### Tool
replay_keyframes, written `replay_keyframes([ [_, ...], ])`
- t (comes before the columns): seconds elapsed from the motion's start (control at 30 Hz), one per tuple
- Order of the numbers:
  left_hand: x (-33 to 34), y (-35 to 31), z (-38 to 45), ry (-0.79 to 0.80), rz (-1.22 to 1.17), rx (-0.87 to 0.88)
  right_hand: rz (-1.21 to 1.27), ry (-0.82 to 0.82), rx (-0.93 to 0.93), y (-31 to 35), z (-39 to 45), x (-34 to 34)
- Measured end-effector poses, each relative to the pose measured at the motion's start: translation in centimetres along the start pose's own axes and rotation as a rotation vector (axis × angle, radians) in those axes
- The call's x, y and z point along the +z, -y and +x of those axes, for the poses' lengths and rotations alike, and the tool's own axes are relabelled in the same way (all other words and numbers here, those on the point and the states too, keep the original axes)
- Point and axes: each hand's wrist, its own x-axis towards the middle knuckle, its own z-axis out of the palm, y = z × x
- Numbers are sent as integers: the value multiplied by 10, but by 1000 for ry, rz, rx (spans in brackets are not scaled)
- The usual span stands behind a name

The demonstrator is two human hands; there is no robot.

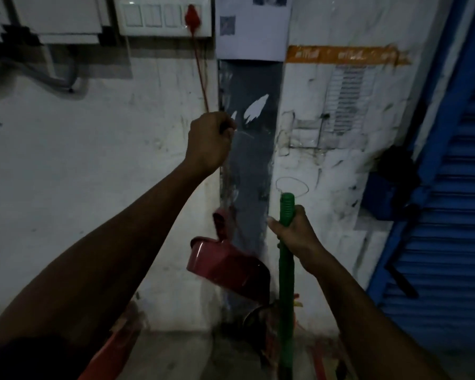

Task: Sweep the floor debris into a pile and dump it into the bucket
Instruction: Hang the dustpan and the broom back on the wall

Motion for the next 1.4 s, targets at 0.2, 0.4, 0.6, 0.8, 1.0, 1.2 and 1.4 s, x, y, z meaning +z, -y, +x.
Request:
replay_keyframes([
  [0.2, 49, 4, 61, 26, -51, 74, -41, -159, -279, 35, 67, -35],
  [0.4, 99, 7, 145, 49, -243, 54, -88, -342, -499, 74, 152, -55],
  [0.6, 127, -18, 218, 27, -391, 122, -218, -464, -592, 120, 218, -90],
  [0.8, 158, -57, 284, -31, -415, 209, -242, -568, -637, 170, 285, -144],
  [1.0, 195, -97, 350, -145, -394, 224, -250, -564, -672, 223, 345, -202],
  [1.2, 220, -130, 406, -268, -340, 197, -145, -471, -662, 275, 395, -253],
  [1.4, 226, -141, 442, -300, -373, 198, -53, -430, -737, 326, 442, -291],
])
